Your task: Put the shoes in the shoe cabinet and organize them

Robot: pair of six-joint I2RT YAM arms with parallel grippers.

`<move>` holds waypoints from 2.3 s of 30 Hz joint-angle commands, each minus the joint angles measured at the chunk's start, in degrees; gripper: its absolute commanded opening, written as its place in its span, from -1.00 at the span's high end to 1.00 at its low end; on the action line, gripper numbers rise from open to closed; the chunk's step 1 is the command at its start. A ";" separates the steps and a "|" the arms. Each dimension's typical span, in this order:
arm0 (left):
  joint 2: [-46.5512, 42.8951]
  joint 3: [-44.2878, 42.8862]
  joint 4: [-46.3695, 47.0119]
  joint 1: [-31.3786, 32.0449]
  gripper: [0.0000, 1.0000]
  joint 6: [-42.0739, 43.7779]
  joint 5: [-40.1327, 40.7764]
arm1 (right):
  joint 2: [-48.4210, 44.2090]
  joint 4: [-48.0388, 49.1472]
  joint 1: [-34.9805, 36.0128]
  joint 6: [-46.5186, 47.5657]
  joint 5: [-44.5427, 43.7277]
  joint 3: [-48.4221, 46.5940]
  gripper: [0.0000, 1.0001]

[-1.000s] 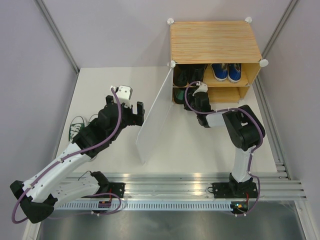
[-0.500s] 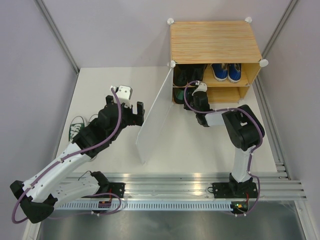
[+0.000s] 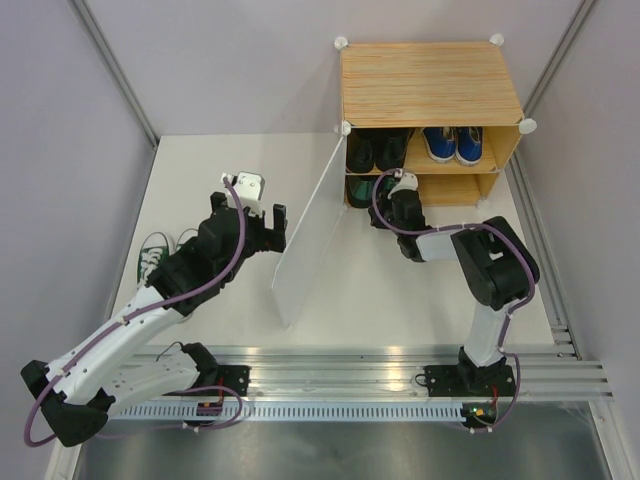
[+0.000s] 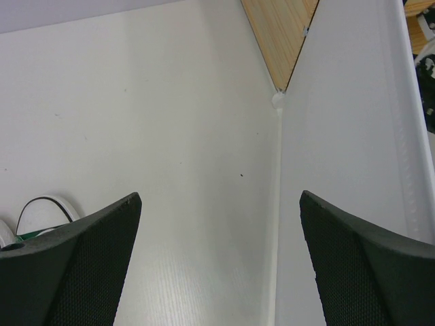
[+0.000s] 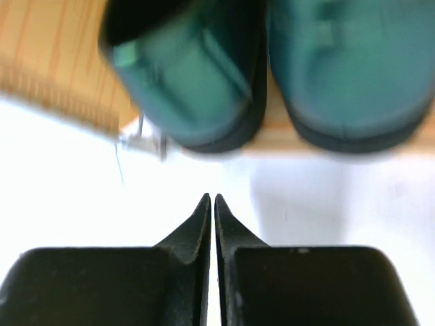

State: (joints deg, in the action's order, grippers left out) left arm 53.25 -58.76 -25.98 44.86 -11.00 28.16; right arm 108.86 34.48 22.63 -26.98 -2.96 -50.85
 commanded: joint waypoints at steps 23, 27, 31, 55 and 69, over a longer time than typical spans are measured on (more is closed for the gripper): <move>9.95 -3.12 -15.24 -30.83 -0.99 -16.14 0.33 | -46.79 -20.76 7.16 1.04 3.31 19.03 0.08; 8.27 3.46 -14.72 -42.73 -0.97 -20.27 -6.44 | -52.07 -22.53 7.07 0.71 1.90 20.53 0.03; 10.11 6.73 -14.63 -49.60 -0.97 -20.81 -7.34 | -53.13 -22.35 7.07 0.26 2.44 21.05 0.02; 20.83 8.31 -14.02 -67.89 -0.99 -14.66 -7.94 | -55.86 -24.81 6.81 -5.18 0.94 23.16 -0.51; 30.94 7.61 -9.62 -70.09 -0.93 -12.82 -14.62 | -56.65 -26.83 6.11 -5.19 -1.43 23.08 -0.55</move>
State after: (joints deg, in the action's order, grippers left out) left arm 83.50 -50.83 -38.11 -25.10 -26.13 18.70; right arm 52.82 7.92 29.02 -31.75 -3.20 -27.49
